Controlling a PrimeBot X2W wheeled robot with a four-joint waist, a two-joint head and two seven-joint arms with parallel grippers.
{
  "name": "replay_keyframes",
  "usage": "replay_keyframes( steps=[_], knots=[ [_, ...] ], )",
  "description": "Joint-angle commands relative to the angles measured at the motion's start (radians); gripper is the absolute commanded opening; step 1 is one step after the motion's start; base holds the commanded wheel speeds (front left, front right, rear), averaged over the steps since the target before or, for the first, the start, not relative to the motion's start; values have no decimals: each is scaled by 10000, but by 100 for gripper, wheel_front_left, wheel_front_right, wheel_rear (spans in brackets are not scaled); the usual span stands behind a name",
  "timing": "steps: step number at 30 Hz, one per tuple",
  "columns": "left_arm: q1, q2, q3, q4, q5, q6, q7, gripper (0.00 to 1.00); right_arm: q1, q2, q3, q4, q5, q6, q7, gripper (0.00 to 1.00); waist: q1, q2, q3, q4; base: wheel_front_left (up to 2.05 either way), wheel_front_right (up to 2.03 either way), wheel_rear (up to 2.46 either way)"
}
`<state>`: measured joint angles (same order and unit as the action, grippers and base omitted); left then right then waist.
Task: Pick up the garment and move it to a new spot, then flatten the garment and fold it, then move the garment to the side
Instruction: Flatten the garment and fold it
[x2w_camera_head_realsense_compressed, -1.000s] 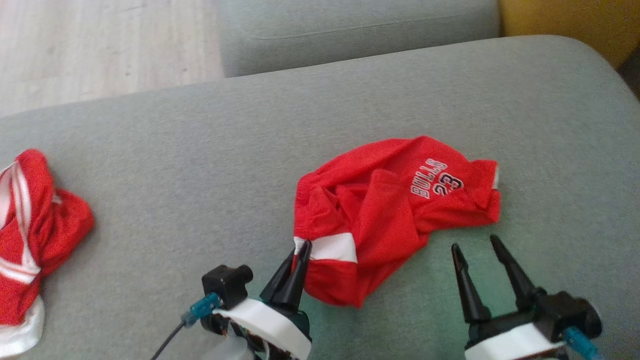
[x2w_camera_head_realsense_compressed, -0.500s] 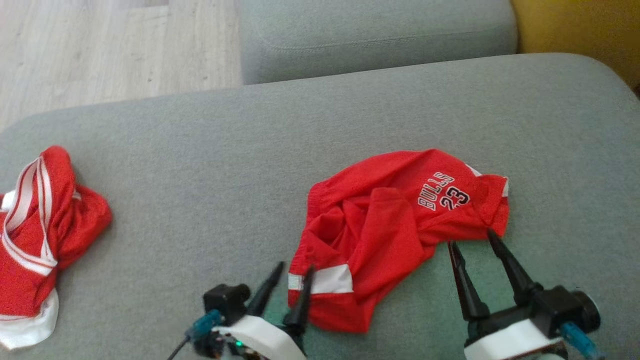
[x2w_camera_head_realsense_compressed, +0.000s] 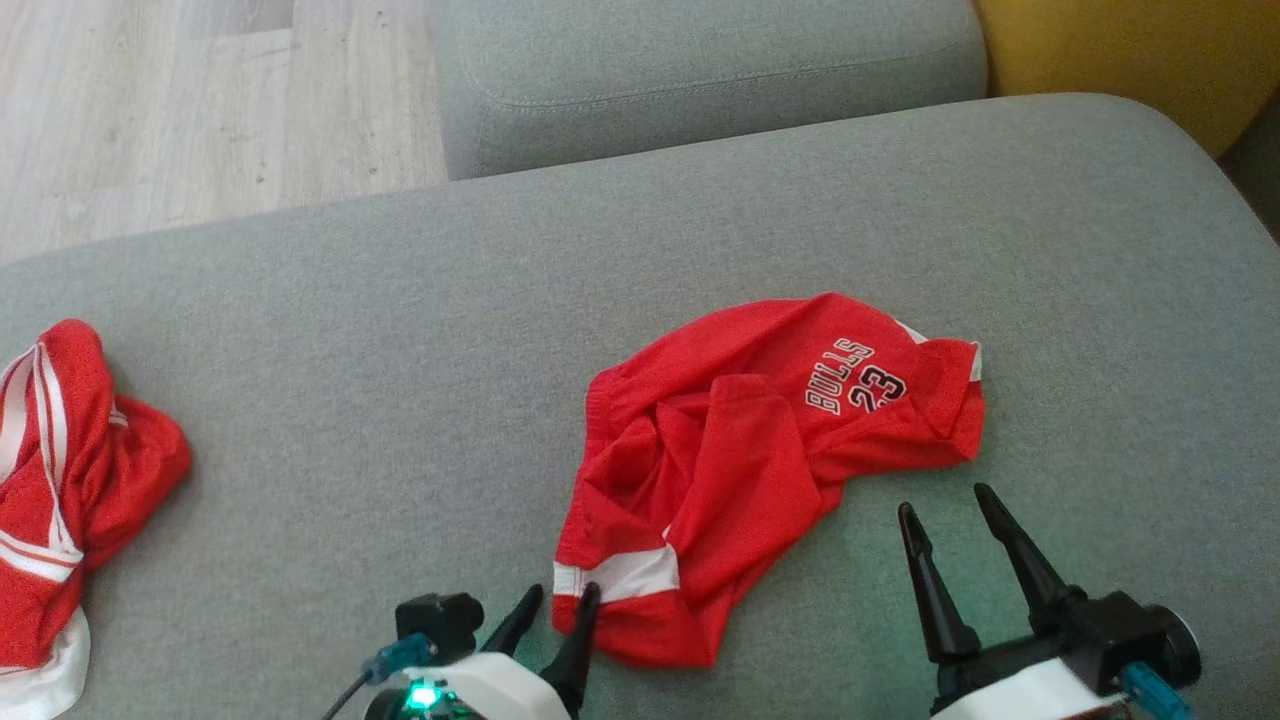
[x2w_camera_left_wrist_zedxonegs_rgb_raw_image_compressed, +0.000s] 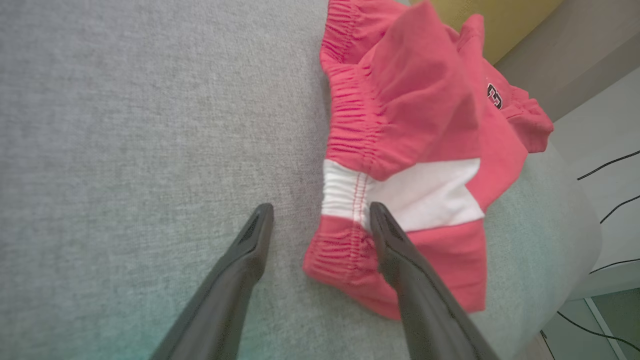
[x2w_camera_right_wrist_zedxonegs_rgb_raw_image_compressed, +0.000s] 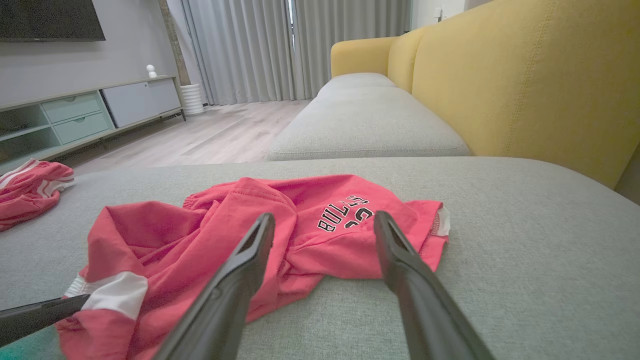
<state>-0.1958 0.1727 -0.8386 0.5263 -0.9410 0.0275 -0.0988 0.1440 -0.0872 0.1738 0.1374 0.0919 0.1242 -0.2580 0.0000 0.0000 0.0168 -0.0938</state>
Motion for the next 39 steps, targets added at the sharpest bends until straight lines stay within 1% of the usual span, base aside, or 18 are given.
replay_keyframes(
  steps=[1, 2, 3, 4, 5, 8, 12, 16, 19, 21, 22, 25, 28, 30, 32, 34, 36, 39],
  knots=[
    [-336, -4, 341, -172, -39, -37, -145, 93, -309, -86, 190, -308, 59, 65, -38, 100, 0, 0, -9, -17, 0, 0, 0],
    [-343, -21, 354, -148, -54, -82, -199, 75, -299, -90, 183, -311, 59, 65, -38, 100, 0, 0, -18, -27, 0, 0, 0],
    [-360, -29, 342, -124, -44, -133, -238, 47, -288, -94, 179, -314, 59, 65, -38, 100, 0, 0, -22, -34, 0, 0, 0],
    [-376, -38, 334, -100, -29, -166, -286, 41, -273, -98, 174, -316, 59, 65, -38, 100, 0, 0, -29, -37, 0, 0, 0],
    [-392, -47, 324, -76, -6, -182, -332, 26, -255, -101, 167, -314, 57, 65, -38, 100, 0, 0, -37, -37, 0, 0, 0],
    [-444, -40, 251, -46, 137, -184, -473, 0, -211, -98, 151, -302, 45, 65, -38, 100, 0, 0, -71, -27, 0, 0, 0],
    [-527, 27, 134, -209, 387, -178, -679, 0, -184, -82, 172, -251, 37, 65, -38, 100, 0, 0, -136, -30, 0, 0, 0],
    [-827, 133, 153, -1033, 607, -280, -915, 0, -226, -67, 236, -179, 16, 65, -38, 100, 0, 0, -203, -161, 0, 0, 0],
    [-1505, 275, 135, -2002, 779, -473, -678, 0, -305, -28, 258, -153, -2, 65, -38, 100, 0, 0, -228, -369, 0, 0, 0],
    [-2351, 381, 54, -2628, 1047, -630, -281, 0, -358, 4, 280, -147, -1, 65, -38, 100, 0, 0, -233, -560, 0, 0, 0],
    [-2351, 381, 54, -2628, 1047, -630, -281, 0, -358, 4, 280, -147, -1, 65, -38, 100, 0, 0, -233, -560, 0, 0, 0],
    [-3984, 378, 48, -3137, 1380, -882, 416, 0, -457, 51, 426, -90, 13, 65, -38, 100, 0, 0, -235, -990, 0, 0, 0],
    [-5757, 90, -15, -3138, 1393, -1307, 1015, 0, -599, 100, 599, -26, 56, 65, -38, 100, 0, 0, -205, -1551, 0, 0, 0],
    [-7062, -22, -416, -2899, 1664, -1503, 1260, 0, -676, 138, 698, 5, 92, 65, -38, 100, 0, 0, -161, -1919, 0, 0, 0],
    [-8250, -15, -923, -2653, 1863, -1566, 1245, 0, -726, 178, 778, 38, 135, 65, -38, 100, 0, 0, -151, -2241, 0, 0, 0],
    [-9104, -45, -1150, -2637, 1391, -1574, 1001, 0, -748, 214, 820, 57, 158, 65, -38, 100, 0, 0, -139, -2455, 0, 0, 0],
    [-9580, 136, -1272, -2633, 808, -1577, 892, 0, -728, 248, 790, 58, 171, 65, -38, 100, 0, 0, -139, -2529, 0, 0, 0],
    [-9252, 927, -1858, -2713, 193, -1579, 1000, 0, -642, 289, 723, 25, 195, 65, -38, 100, 0, 0, -180, -2516, 0, 0, 0]
  ],
)
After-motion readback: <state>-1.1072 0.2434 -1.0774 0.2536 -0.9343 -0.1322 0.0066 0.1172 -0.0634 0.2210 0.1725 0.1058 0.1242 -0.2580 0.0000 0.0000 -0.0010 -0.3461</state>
